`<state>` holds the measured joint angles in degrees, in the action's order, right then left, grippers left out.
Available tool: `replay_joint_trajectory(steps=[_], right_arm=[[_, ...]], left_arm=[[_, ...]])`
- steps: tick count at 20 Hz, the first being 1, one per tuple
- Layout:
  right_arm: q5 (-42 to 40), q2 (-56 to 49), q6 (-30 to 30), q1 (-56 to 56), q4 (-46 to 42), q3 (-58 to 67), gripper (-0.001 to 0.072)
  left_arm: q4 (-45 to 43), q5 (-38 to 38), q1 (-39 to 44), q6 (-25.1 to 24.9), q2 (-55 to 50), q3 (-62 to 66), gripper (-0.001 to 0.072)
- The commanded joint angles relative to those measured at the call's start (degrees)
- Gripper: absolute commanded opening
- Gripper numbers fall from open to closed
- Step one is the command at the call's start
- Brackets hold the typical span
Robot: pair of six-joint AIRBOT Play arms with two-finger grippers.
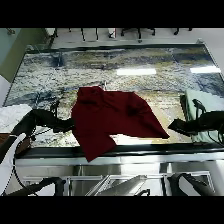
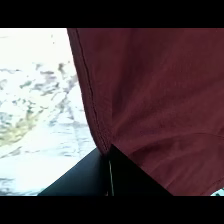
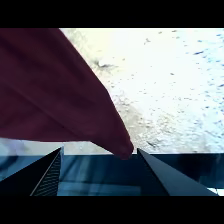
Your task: Fold the shirts.
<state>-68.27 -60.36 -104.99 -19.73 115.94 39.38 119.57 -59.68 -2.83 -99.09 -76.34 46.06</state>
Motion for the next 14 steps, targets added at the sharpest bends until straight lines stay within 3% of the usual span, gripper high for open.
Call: replay_joint_trajectory(steps=[1,6,9,10,11,12,14], right_arm=[[1.3,-5.4,-5.5,4.9,-1.5,0.2,0.0529],[1.8,-12.3,-6.3,10.9,-5.2,0.2,0.0522],[3.3,-12.8,-5.8,11.2,-6.8,0.4,0.0353],[3.1,-12.8,-5.7,11.2,-6.4,1.0,0.014],[2.4,-12.8,-5.2,11.2,-5.0,1.6,0.0022],[1.0,-12.7,-5.7,11.2,-1.5,2.4,0.0022],[-5.3,-12.0,-11.8,11.1,15.2,5.0,0.0021]], left_arm=[[0.0,-1.0,-1.0,-0.1,0.0,0.0,0.0017],[0.0,-0.9,-1.0,-0.1,0.0,0.0,0.0017],[0.0,-0.7,-1.0,-0.1,0.0,0.0,0.0017],[0.1,-0.8,-1.0,-0.1,0.0,0.0,0.0017],[0.2,-0.9,-1.0,-0.1,0.0,0.0,0.0017],[0.7,-1.4,-1.0,-0.1,0.5,0.0,0.0017],[2.3,-3.9,-1.0,-0.2,4.2,2.1,0.0017]])
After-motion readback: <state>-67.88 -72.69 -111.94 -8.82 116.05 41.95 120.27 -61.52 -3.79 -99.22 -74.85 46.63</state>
